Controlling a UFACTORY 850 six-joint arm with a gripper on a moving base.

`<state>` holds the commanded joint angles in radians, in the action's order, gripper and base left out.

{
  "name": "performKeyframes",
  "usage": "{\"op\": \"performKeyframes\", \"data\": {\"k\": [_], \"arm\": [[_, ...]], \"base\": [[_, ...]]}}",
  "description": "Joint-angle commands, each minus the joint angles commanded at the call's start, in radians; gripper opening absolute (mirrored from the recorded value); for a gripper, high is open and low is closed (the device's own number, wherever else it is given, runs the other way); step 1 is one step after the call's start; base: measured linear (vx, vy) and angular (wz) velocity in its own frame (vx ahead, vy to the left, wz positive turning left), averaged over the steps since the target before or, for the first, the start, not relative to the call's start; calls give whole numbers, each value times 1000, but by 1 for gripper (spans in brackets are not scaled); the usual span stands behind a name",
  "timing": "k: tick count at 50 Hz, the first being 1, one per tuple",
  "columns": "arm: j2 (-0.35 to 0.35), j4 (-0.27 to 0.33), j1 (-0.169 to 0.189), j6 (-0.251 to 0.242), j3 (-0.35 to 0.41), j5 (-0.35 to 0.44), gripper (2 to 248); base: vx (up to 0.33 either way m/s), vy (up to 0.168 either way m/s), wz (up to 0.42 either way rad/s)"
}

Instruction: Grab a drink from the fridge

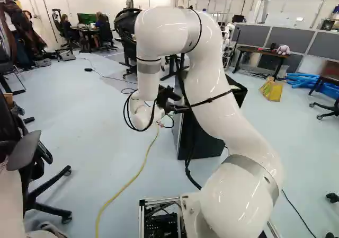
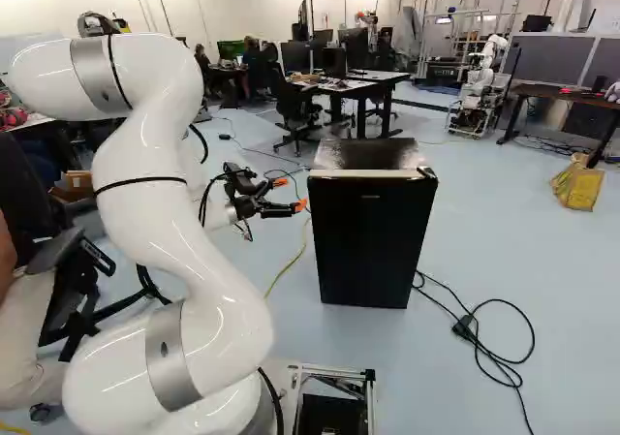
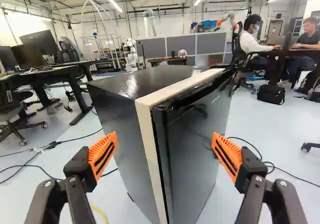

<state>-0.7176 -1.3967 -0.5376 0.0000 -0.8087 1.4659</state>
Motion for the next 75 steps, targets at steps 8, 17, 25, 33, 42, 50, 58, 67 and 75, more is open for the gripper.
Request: {"op": "performKeyframes", "data": {"k": [8,17,25,33,42,50,58,67,75], "arm": [[-4,0,8,0,-8,0,247],[-7,0,20,0,-15,0,247],[-8,0,31,0,-18,0,247],[-9,0,42,0,-19,0,247],[-10,0,55,0,-21,0,247],[-11,0,67,0,-23,0,247],[-12,5,78,0,-24,0,247],[-11,15,90,0,-24,0,247],[-8,26,99,0,-16,0,247]], "base": [[0,0,0],[0,0,0],[0,0,0],[0,0,0],[0,0,0],[0,0,0],[0,0,0],[0,0,0],[0,0,0]]}}
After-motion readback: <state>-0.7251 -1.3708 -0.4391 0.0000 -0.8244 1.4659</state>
